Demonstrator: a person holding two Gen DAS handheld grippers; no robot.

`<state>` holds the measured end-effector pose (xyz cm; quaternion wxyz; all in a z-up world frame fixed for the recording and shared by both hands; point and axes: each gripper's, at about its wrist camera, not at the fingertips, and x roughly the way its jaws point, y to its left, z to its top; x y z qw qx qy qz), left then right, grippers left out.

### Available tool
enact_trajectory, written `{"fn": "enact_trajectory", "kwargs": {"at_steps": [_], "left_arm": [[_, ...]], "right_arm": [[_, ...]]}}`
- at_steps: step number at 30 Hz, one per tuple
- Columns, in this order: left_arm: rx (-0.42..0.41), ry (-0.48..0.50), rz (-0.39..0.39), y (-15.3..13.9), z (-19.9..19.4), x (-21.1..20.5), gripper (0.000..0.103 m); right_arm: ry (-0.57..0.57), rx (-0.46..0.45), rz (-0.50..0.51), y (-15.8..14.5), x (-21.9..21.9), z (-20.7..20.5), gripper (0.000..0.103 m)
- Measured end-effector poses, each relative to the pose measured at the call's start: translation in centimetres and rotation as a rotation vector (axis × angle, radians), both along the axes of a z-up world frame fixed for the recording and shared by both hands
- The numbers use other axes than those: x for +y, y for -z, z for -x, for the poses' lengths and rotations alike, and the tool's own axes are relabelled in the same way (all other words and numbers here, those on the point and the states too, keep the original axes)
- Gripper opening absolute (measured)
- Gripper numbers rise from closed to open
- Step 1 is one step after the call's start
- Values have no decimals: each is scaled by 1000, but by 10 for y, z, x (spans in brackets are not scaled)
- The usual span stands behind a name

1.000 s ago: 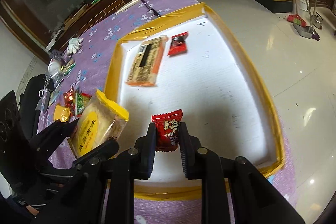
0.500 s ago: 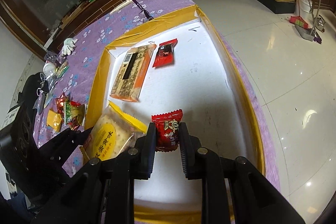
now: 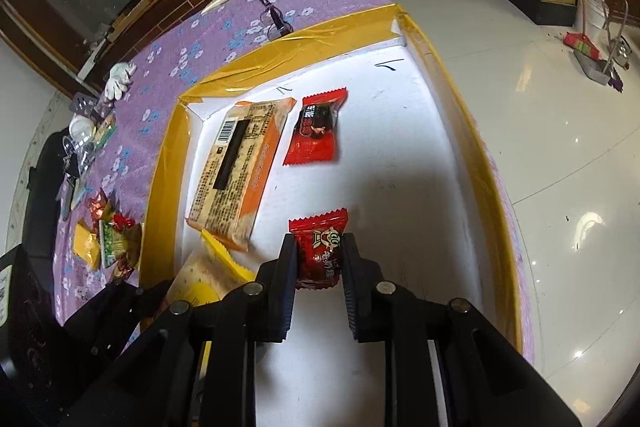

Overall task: Organize snacks
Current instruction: 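Carry the yellow cracker pack and red candy over the tray with both tools, then open both tools to drop the cracker pack and candy into the tray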

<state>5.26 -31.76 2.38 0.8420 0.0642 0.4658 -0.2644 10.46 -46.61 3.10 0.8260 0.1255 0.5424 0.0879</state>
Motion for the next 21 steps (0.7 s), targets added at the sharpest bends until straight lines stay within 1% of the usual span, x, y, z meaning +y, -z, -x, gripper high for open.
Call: {"fn": "enact_trajectory", "kwargs": {"at_steps": [3,7,16,18,19,20,21], "left_arm": [[2,-3,-6,0,2,0,72],[3,-7,-10,0,1,-1,72],[0,-13,-13,0,0,-1,72],[0,-13,-14,0,1,-1,72],[0,-14,-15,0,0,-1,72],[0,-14,-16,-1,1,-1,72],[-1,-14,-16,-1,1,-1,72]], "right_arm": [[-13,16,2,6,3,-6,20],[-33,6,17,5,8,-10,20],[-37,7,-3,6,9,-14,22],[-41,8,-11,5,9,-13,25],[-47,10,-16,5,9,-13,31],[-51,10,-18,4,9,-13,39],[-54,9,-14,3,10,-12,44]]}}
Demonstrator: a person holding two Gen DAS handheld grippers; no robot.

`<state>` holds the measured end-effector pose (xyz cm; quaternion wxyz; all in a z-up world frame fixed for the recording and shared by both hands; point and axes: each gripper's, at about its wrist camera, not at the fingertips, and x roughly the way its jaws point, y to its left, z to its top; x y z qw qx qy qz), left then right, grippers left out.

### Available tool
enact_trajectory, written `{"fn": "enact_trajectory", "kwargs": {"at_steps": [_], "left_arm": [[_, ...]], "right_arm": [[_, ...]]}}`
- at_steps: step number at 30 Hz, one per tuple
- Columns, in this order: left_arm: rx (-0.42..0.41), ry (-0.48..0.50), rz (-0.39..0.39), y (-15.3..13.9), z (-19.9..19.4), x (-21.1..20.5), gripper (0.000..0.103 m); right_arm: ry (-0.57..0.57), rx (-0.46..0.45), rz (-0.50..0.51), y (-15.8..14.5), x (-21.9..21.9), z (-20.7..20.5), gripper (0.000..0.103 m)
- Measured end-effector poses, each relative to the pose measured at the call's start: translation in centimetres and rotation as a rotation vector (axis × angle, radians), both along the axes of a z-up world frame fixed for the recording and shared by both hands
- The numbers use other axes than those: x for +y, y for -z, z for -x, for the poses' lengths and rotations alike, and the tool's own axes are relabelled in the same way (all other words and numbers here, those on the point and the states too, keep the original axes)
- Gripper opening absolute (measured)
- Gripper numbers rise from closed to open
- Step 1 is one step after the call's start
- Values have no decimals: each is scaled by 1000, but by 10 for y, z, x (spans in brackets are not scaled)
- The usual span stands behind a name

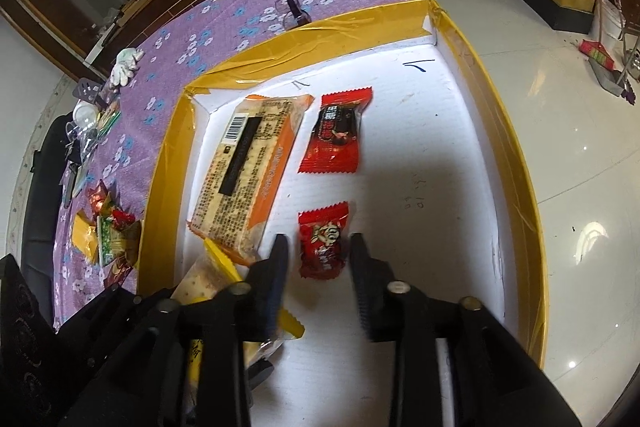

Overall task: Organize snacks
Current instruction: 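Open both tools to drop the cracker pack and candy into the tray, then move both tools back over the snack pile on the tablecloth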

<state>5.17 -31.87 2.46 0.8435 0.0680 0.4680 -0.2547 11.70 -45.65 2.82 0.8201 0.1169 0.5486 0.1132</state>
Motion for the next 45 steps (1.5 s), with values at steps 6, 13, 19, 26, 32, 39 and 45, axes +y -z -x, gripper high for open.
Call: {"fn": "enact_trajectory", "kwargs": {"at_steps": [6,13,19,26,32,39,45], "left_arm": [[-5,-2,13,-1,0,2,72],[-9,-1,22,-1,1,4,72],[-11,6,36,-2,2,4,72],[-45,18,77,-18,4,6,72],[-62,11,107,-30,7,19,72],[-84,-51,123,-42,10,54,72],[-72,-164,124,-42,11,105,72]], "right_arm": [[-2,-27,8,-10,-5,8,55],[32,-102,60,-32,-12,21,62],[108,-214,169,-58,-24,35,78],[100,-427,348,-125,-13,72,84],[232,-476,409,-140,-9,102,103],[236,-391,348,-119,5,104,103],[96,-409,322,-112,58,108,91]]}}
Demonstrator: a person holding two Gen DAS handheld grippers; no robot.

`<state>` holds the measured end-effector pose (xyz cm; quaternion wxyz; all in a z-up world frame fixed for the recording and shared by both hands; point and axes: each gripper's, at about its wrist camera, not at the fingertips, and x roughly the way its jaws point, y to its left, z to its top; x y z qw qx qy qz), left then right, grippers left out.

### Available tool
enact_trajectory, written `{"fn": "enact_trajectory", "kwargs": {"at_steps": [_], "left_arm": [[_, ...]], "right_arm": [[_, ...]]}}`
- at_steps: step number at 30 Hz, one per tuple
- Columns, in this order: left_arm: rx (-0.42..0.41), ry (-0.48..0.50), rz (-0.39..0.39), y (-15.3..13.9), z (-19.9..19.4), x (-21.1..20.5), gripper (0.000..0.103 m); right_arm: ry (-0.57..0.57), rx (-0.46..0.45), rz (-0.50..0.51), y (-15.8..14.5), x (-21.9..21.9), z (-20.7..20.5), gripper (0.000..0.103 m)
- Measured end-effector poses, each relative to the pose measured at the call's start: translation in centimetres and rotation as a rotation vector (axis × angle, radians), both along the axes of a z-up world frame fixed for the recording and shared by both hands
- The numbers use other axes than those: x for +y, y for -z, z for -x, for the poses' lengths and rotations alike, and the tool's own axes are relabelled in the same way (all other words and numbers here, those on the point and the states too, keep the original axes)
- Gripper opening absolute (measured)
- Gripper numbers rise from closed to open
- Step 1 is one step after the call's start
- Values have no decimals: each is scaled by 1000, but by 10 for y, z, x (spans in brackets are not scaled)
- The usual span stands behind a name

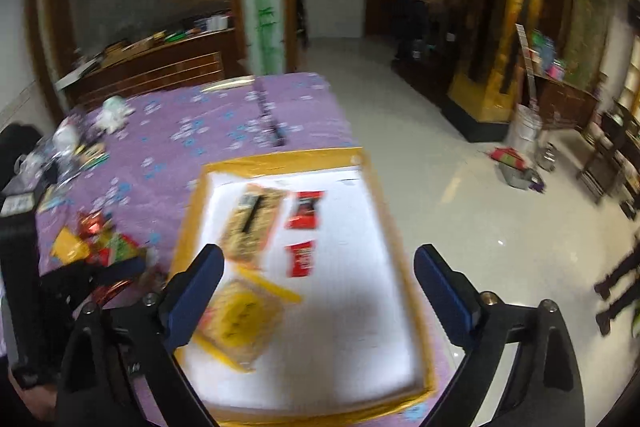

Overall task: Organize snacks
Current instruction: 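Move both tools back over the snack pile on the tablecloth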

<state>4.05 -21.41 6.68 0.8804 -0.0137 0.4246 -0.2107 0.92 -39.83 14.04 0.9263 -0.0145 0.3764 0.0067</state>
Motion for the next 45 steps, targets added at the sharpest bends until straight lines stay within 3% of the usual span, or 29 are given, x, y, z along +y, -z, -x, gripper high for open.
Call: {"fn": "enact_trajectory", "kwargs": {"at_steps": [3,7,10,14,17,19,24,29,30,32,34,39,45], "left_arm": [[7,-45,2,2,1,24,72],[23,-123,-10,7,-1,68,72],[30,-215,-39,10,-14,109,72],[50,-319,-85,18,-47,160,71],[107,-369,-59,30,-71,195,59],[146,-374,-46,39,-78,206,57],[185,-304,-20,49,-63,201,53],[199,-204,-10,53,-14,178,53],[193,-183,-22,53,-2,173,54],[189,-130,-3,51,21,164,69],[192,-89,14,47,40,158,71],[144,-127,67,30,75,168,71],[167,-217,76,26,81,182,71]], "right_arm": [[-84,22,10,3,28,2,91],[-179,145,-102,16,50,-2,90],[-183,215,-104,28,61,-2,84],[-151,253,-108,37,62,4,84],[-130,277,-121,42,62,4,84],[-126,280,-127,43,64,4,84],[-150,270,-130,41,76,5,84],[-178,262,-126,39,87,6,84],[-182,263,-126,39,89,6,84],[-194,267,-130,39,92,6,84],[-200,267,-129,40,95,5,84],[-227,275,-131,42,103,3,84],[-287,287,-107,46,120,5,84]]}}
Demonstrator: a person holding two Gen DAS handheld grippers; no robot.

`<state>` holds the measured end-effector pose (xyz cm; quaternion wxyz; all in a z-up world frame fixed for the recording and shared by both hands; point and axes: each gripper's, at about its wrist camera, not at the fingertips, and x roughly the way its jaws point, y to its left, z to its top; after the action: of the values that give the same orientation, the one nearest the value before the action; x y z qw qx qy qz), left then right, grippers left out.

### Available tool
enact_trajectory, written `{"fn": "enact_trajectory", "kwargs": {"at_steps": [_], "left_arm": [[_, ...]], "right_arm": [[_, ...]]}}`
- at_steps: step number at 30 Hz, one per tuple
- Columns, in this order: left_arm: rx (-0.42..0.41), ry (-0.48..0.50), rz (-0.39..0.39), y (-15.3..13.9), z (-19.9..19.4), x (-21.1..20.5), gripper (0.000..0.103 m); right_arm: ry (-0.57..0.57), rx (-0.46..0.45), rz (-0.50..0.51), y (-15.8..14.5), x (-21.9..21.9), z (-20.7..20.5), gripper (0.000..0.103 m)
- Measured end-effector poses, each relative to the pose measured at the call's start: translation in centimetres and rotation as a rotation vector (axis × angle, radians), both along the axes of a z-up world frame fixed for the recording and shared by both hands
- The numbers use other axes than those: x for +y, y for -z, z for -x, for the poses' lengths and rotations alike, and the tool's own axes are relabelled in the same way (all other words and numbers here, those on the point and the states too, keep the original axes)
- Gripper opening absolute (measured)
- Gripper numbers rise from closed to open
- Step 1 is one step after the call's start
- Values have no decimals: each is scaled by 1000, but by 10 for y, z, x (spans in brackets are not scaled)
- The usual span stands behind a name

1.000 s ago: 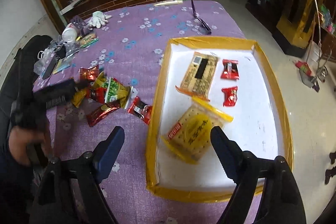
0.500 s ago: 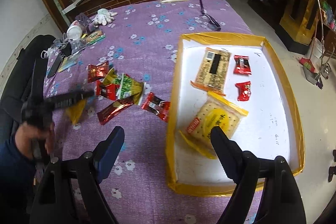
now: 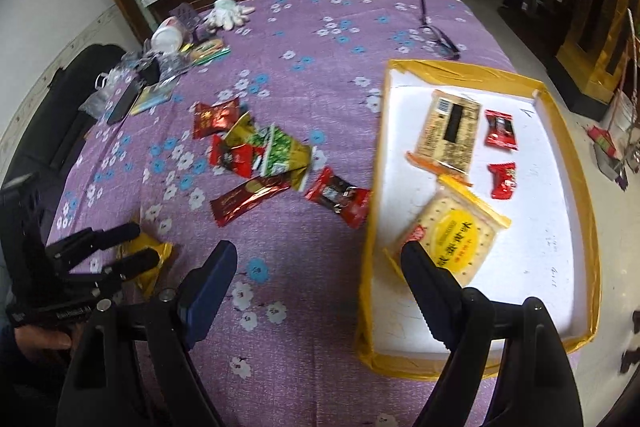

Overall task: Organize snacks
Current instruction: 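Move both tools back over the snack pile on the tablecloth, then grasp the gold square pack with left tool while right tool grasps a red candy bar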

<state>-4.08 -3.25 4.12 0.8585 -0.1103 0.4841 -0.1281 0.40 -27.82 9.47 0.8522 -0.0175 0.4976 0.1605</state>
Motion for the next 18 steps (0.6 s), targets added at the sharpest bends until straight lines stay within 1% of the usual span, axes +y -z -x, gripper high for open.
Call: {"fn": "enact_trajectory", "kwargs": {"at_steps": [3,6,9,11,13,14,18], "left_arm": [[3,-20,17,-1,3,2,70],[4,-39,-4,-1,8,4,70],[0,-44,-39,-3,14,4,71],[6,-39,-85,-2,17,1,71],[6,-47,-100,0,19,2,71],[3,-48,-101,0,21,2,73],[0,-46,-150,6,22,1,74]], "right_arm": [[-12,-3,6,1,3,0,84],[-9,4,1,2,0,-1,84],[-3,10,-1,4,-3,-2,84],[-5,13,-3,5,-3,-2,84],[-10,14,-2,5,-2,-2,84],[-15,14,-1,6,-1,-1,84],[-28,18,-3,7,1,0,84]]}}
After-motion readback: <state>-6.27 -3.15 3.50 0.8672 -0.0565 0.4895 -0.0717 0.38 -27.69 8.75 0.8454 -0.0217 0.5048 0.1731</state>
